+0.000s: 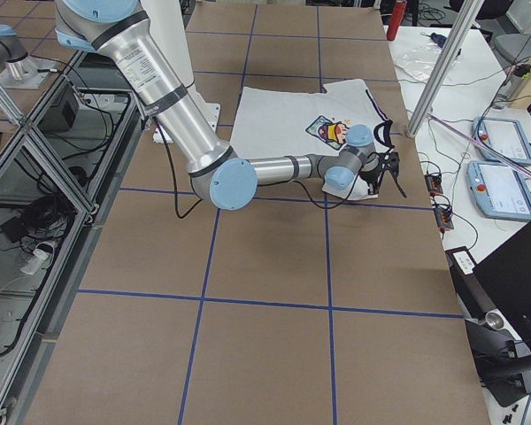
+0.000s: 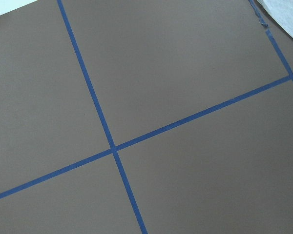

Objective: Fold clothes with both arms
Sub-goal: 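Move the right gripper over the shirt's shoulder farthest from the robot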

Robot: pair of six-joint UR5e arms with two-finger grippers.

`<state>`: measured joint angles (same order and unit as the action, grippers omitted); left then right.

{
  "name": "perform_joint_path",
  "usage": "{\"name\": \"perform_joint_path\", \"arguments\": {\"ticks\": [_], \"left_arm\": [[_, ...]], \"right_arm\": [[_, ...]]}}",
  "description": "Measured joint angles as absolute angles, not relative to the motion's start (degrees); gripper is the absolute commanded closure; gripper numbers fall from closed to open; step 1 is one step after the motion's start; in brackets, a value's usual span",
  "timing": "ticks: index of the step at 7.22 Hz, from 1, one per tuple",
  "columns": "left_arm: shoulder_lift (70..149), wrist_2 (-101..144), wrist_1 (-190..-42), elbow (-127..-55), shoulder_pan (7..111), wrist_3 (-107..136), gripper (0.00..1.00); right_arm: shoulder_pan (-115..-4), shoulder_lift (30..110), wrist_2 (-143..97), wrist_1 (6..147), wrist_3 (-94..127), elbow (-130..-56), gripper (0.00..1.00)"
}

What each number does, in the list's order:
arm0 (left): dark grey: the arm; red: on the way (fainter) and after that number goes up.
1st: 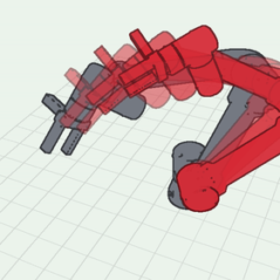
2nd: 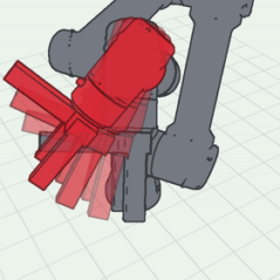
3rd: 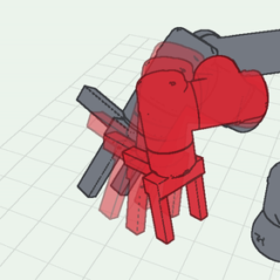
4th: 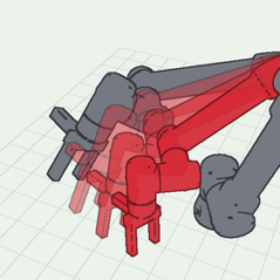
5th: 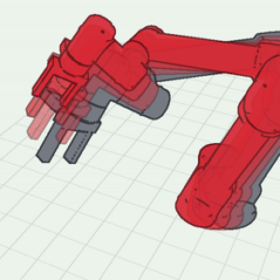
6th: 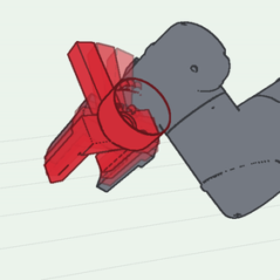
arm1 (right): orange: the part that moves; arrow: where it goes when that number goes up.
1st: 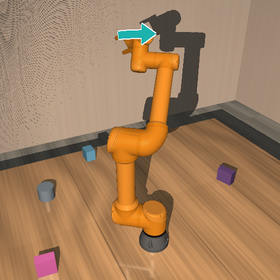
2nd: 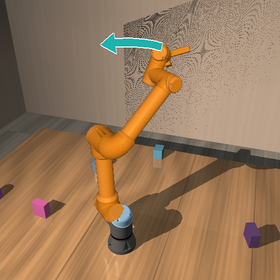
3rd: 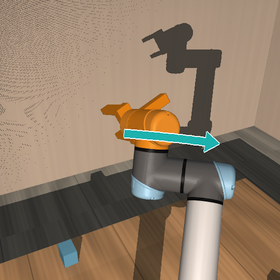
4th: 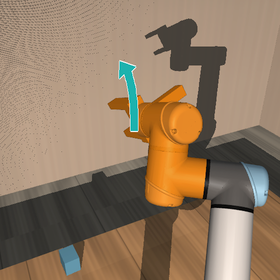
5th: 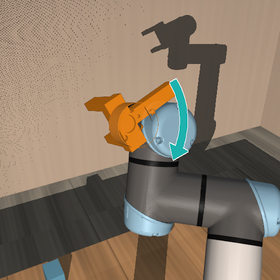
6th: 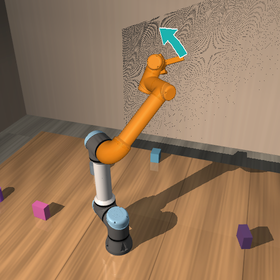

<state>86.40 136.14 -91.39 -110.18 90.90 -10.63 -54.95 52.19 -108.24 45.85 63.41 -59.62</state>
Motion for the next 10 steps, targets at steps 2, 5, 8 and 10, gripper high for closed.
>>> {"name": "perform_joint_path", "arguments": {"ticks": [2,5,8,10], "left_arm": [[86.4,136.1,-91.3,-110.5,91.0,-10.6,0.00],[86.0,136.1,-91.2,-111.5,91.0,-10.6,0.00],[85.1,136.1,-91.2,-112.4,90.9,-10.6,0.00],[85.1,136.1,-91.3,-112.3,90.8,-10.5,0.00]], "right_arm": [[-50.4,45.9,-107.0,54.2,72.0,-62.9,1.00],[-47.2,35.3,-100.7,58.3,74.5,-51.9,1.00],[-47.2,33.4,-98.2,58.5,73.9,-48.1,0.69],[-47.3,33.4,-98.1,58.5,73.7,-47.9,0.00]]}}
